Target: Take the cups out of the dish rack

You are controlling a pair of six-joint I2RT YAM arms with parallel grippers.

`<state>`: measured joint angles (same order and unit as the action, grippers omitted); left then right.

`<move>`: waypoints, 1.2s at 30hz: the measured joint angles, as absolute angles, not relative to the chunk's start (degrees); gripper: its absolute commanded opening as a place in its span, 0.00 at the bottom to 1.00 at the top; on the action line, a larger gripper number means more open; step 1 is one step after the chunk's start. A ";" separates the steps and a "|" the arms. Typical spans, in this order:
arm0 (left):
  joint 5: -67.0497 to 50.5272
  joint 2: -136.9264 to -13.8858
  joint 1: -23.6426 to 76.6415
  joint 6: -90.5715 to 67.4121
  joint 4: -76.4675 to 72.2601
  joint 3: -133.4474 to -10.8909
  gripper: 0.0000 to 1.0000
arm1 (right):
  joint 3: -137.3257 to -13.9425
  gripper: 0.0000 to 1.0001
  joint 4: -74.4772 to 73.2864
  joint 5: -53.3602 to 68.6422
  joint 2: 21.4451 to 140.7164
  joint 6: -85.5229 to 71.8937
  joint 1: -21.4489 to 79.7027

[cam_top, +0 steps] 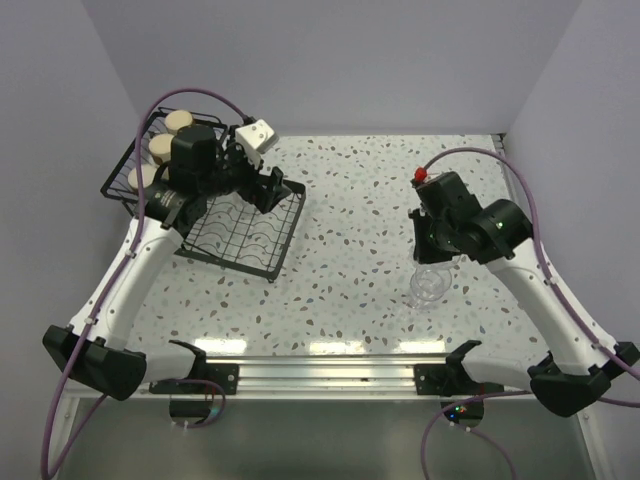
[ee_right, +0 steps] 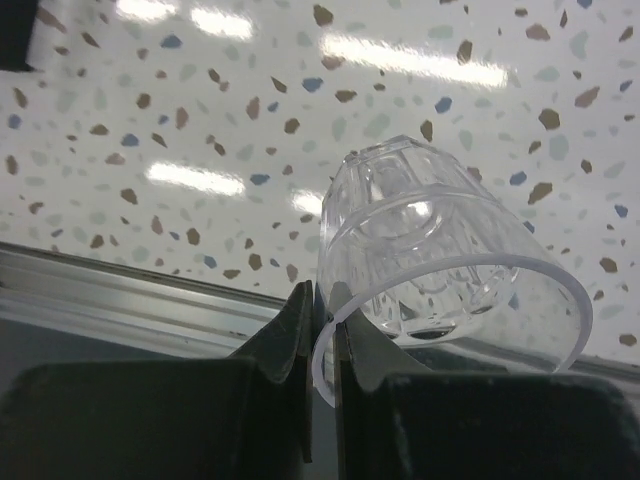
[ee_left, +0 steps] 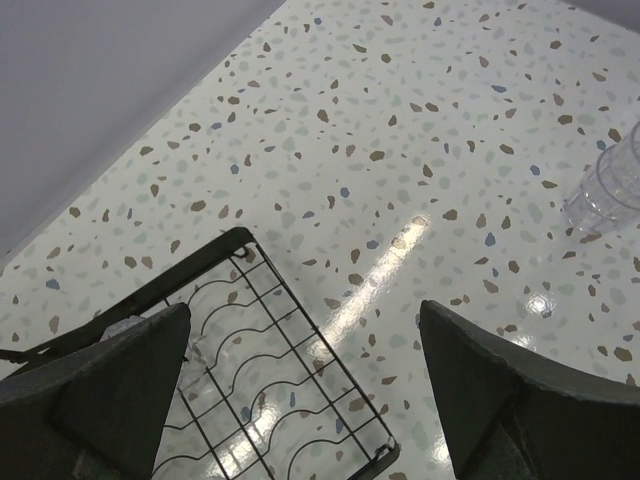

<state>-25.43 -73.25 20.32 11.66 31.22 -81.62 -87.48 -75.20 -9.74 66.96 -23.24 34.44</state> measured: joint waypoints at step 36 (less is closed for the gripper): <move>-24.05 -73.25 20.32 12.62 31.05 -79.79 1.00 | -68.95 0.05 -76.12 -8.99 70.83 -21.54 32.12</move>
